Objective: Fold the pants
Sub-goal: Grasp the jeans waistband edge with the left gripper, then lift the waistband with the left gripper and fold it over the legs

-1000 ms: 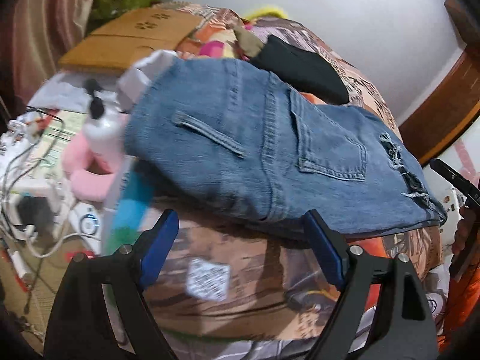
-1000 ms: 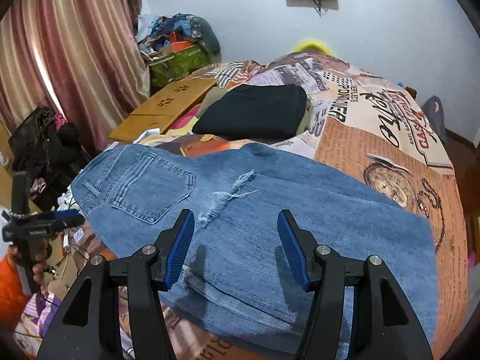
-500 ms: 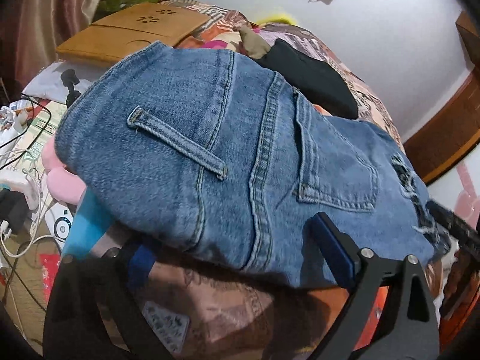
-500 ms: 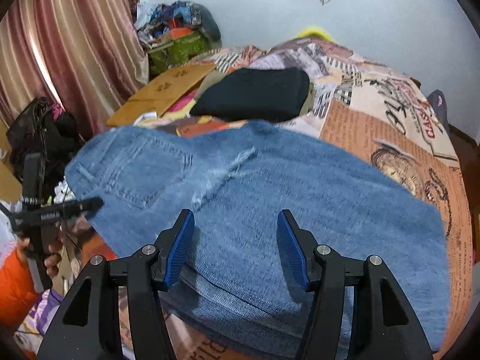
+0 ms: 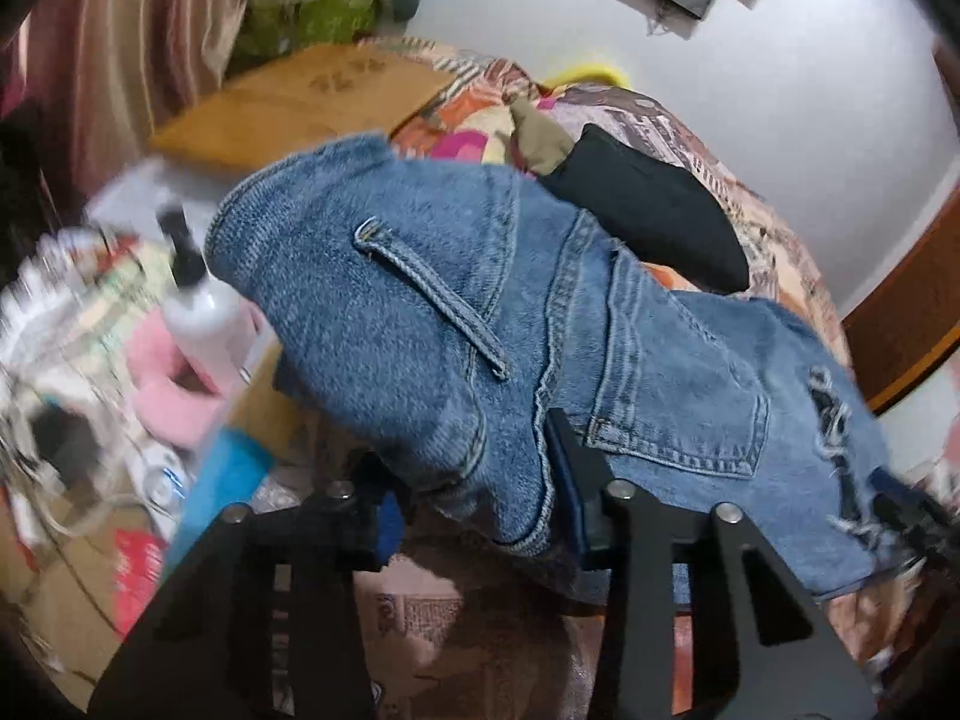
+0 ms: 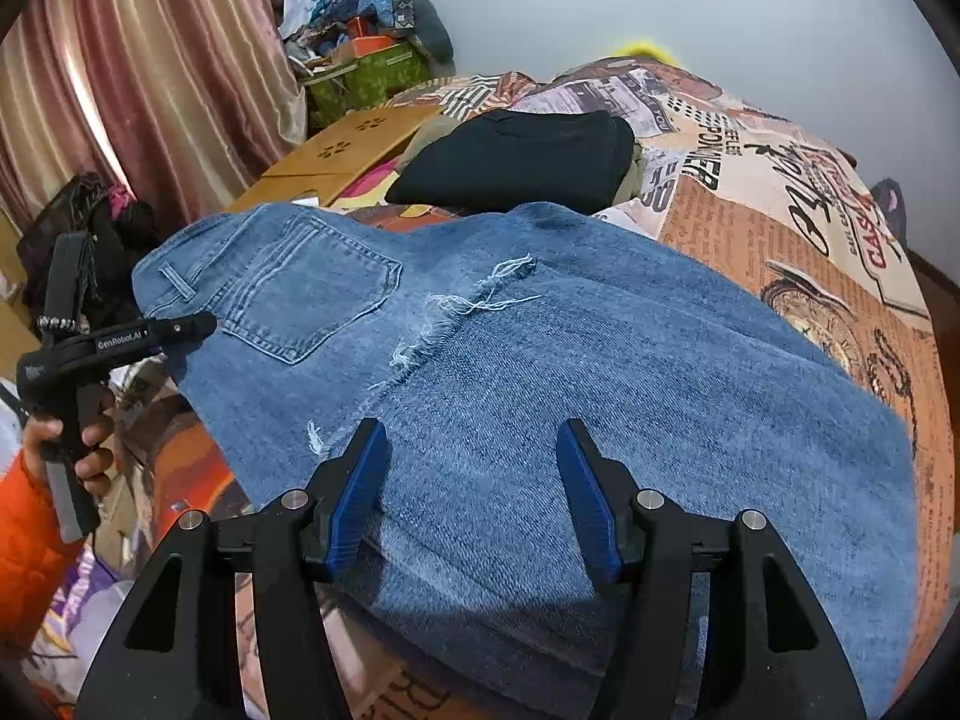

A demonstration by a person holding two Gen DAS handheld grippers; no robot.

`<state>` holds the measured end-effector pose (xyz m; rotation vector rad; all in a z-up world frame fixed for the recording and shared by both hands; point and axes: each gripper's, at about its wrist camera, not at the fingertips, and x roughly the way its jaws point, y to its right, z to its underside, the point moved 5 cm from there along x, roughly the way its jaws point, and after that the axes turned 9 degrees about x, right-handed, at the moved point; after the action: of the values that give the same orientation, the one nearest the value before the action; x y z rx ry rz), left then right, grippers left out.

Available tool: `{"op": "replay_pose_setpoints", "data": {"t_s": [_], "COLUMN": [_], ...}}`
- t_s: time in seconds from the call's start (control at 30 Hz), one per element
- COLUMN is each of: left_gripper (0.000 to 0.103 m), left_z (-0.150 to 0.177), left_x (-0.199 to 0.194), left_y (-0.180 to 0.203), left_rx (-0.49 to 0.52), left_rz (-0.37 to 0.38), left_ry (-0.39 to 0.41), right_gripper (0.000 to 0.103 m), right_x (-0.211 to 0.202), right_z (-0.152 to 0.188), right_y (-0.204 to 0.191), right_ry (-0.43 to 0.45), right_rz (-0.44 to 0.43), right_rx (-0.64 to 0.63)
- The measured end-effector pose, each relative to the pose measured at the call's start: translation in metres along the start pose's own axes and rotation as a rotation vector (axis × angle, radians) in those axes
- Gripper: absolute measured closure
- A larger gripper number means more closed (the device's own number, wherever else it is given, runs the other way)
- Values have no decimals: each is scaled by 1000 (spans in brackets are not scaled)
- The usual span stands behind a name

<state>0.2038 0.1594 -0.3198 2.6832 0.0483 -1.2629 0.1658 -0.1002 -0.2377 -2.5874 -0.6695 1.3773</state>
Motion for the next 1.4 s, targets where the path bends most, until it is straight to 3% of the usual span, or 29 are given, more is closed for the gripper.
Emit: {"op": "replay_pose_setpoints", "data": {"t_s": [0.1, 0.2, 0.43, 0.57, 0.73, 0.9, 1.13, 1.4], "left_gripper": [76, 83, 84, 84, 85, 87, 90, 91], "left_z": [-11, -27, -54, -66, -85, -99, -103, -91], "left_x": [-21, -39, -66, -88, -114, -129, -133, -135], "left_y": [18, 33, 53, 79, 123, 168, 228, 297], "left_rx": [79, 116, 151, 209, 306, 375, 467, 578], "left_rz": [-61, -67, -51, -40, 5, 57, 93, 206], "left_ry": [76, 125, 178, 236, 312, 341, 348, 323], "right_gripper": [48, 48, 48, 48, 45, 37, 36, 35], "right_x": [-12, -26, -59, -60, -51, -48, -51, -54], "right_z": [1, 2, 10, 22, 30, 30, 33, 34], "right_y": [5, 15, 62, 91, 99, 97, 98, 101], "right_ry": [16, 39, 81, 46, 45, 63, 91, 112], "right_rz": [-9, 7, 92, 147, 108, 86, 47, 3], "right_rx": [20, 32, 104, 140, 134, 120, 121, 142]}}
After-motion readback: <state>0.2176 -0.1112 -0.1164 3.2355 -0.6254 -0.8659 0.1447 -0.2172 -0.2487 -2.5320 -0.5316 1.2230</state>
